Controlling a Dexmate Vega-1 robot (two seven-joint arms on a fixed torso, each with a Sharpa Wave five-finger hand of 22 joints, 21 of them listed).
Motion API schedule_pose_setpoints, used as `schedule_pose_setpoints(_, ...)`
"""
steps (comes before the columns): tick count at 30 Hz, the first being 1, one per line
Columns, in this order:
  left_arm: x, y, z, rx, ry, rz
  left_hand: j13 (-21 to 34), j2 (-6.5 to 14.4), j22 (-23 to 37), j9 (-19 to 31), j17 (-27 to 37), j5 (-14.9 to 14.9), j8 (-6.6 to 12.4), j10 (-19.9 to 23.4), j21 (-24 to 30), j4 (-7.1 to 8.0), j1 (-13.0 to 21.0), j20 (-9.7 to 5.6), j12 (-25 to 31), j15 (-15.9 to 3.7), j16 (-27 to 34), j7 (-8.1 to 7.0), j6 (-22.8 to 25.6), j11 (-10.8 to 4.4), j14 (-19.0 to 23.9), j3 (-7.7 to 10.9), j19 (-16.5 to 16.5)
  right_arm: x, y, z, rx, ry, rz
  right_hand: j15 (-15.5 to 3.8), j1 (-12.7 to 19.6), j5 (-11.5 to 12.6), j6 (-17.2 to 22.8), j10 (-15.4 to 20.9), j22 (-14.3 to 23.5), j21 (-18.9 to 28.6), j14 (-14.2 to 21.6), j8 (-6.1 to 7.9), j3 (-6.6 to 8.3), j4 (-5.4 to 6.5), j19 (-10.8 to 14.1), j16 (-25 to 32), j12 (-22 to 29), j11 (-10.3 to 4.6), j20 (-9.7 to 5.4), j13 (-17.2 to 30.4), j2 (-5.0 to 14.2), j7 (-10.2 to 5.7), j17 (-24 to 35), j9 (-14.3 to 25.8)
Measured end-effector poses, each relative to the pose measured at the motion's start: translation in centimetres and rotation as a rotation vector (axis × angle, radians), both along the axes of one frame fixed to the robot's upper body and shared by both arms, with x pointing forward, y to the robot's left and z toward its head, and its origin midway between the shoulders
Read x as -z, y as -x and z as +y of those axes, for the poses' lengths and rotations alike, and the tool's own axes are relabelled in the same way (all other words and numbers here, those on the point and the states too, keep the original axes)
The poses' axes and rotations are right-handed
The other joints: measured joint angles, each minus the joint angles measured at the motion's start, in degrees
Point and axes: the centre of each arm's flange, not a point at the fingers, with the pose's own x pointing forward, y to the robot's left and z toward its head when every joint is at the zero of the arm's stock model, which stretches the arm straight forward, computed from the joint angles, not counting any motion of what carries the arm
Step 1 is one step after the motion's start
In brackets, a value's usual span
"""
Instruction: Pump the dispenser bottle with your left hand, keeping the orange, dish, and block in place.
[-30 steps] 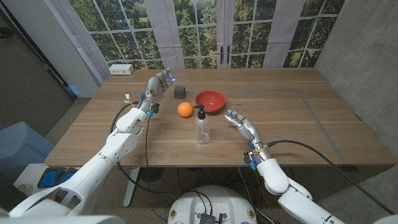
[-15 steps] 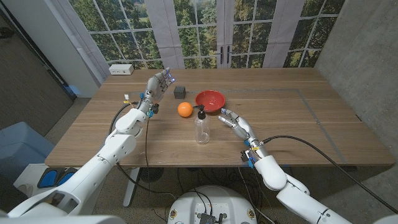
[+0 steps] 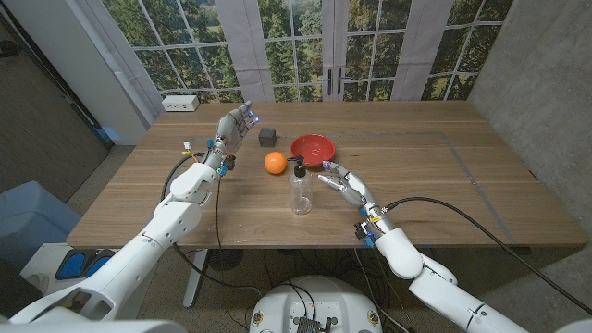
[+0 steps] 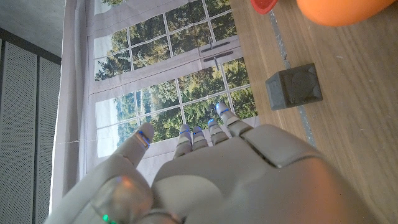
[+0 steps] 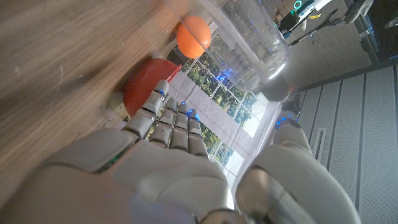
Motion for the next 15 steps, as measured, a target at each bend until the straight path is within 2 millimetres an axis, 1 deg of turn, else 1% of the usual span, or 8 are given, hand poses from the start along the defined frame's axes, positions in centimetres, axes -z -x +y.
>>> schedule_pose_setpoints(3,0.12,0.03,0.00,0.000,0.000,0.001,0.0,0.0,0.0,0.0,0.0,0.0,0.00,0.0,0.0,0.00,0.0,0.00,0.0,0.21,0.0,0.23,0.2,0.00,0.2,0.00,0.0,0.06,-0.08,0.22,-0.003,0.008,0.000,0.00,0.0,0.0,-0.3,0.0,0.0,0.0,0.0,0.00,0.00,0.00,0.1,0.0,0.0,0.00,-0.14,0.0,-0.01,-0.31,0.0,0.0)
schedule_pose_setpoints(4,0.13,0.02,0.01,0.000,0.000,0.002,0.0,0.0,0.0,0.0,0.0,0.0,0.00,0.0,0.0,0.00,0.0,0.00,0.0,0.20,0.0,0.31,0.3,0.00,0.2,0.00,0.0,0.06,-0.08,0.23,-0.003,0.009,-0.001,0.00,0.2,0.1,-0.3,-0.2,0.0,0.0,0.0,0.00,0.00,0.00,0.2,0.0,0.0,-0.19,-0.21,0.0,-0.17,-0.31,0.0,0.0)
schedule_pose_setpoints(5,0.14,0.03,0.01,0.000,0.001,0.001,0.0,0.0,0.0,0.0,0.0,0.0,0.00,0.0,0.0,0.00,0.0,0.00,0.0,0.21,0.0,0.32,0.3,0.00,0.2,0.00,0.0,0.09,-0.10,0.28,-0.004,0.010,0.000,-0.02,0.8,0.2,-0.3,-0.3,0.0,0.0,0.0,0.00,0.00,0.00,0.2,0.0,0.0,-0.31,-0.20,0.0,-0.77,-0.31,-0.1,0.0)
schedule_pose_setpoints(8,0.16,0.07,-0.01,0.002,0.000,0.000,0.0,0.0,0.0,0.0,0.0,0.0,0.00,0.0,-0.4,0.00,0.0,0.00,0.0,0.20,0.0,0.32,0.3,0.00,0.2,0.00,0.0,0.14,-0.12,0.44,-0.007,0.014,0.000,-0.53,0.9,0.2,-0.3,-0.3,0.0,-0.2,0.1,0.00,0.00,0.00,0.6,0.0,0.0,-0.31,0.20,0.0,-0.90,-0.31,-0.3,0.0)
schedule_pose_setpoints(10,0.19,0.07,-0.01,0.003,0.000,0.000,0.0,0.0,0.0,0.0,0.0,0.0,0.00,0.2,-0.4,0.00,0.0,0.09,0.0,0.20,0.0,0.32,0.3,0.21,0.2,0.00,0.1,0.17,-0.11,0.53,-0.008,0.017,-0.001,-0.53,1.0,0.2,-0.3,-0.3,0.0,-0.2,0.1,0.00,0.17,-0.17,0.6,0.0,0.0,-0.31,0.20,0.0,-0.79,-0.31,-0.3,0.0)
schedule_pose_setpoints(12,0.31,0.09,-0.02,0.004,0.000,0.002,0.0,0.0,0.0,0.0,0.0,0.0,0.00,0.2,-0.4,0.00,0.0,0.31,0.0,-0.02,0.0,0.32,0.3,0.21,0.4,0.00,0.3,0.32,-0.06,0.80,-0.010,0.023,-0.002,-0.52,1.6,0.2,-0.5,-0.6,0.0,-0.5,0.1,0.00,0.32,-0.32,0.6,0.0,0.0,-0.57,0.20,0.0,-0.23,-0.52,-0.4,0.0)
schedule_pose_setpoints(13,0.32,0.11,-0.02,0.004,0.000,0.002,0.0,0.0,0.0,0.0,0.0,0.0,0.00,0.2,-0.4,0.00,0.0,0.09,0.0,-0.11,0.0,0.31,0.3,0.21,0.5,0.00,0.5,0.32,-0.05,0.81,-0.008,0.025,-0.004,-0.52,1.8,0.2,-0.6,-0.6,0.0,-0.5,0.1,0.00,0.32,-0.32,0.6,0.0,0.0,-0.62,0.20,0.0,-0.42,-0.62,-0.5,0.0)
schedule_pose_setpoints(15,0.37,0.21,-0.06,0.006,-0.002,0.001,0.0,0.2,0.0,0.0,0.0,0.0,0.00,0.2,-0.4,0.00,-0.2,0.00,0.0,-0.11,0.0,0.32,0.3,0.21,0.5,0.00,0.6,0.36,-0.01,0.97,-0.006,0.026,-0.009,-0.52,2.6,0.2,-0.6,-0.6,0.0,-0.5,0.1,0.00,0.59,-0.59,0.6,0.0,0.0,-0.62,0.20,0.0,0.00,-0.62,-0.5,0.0)
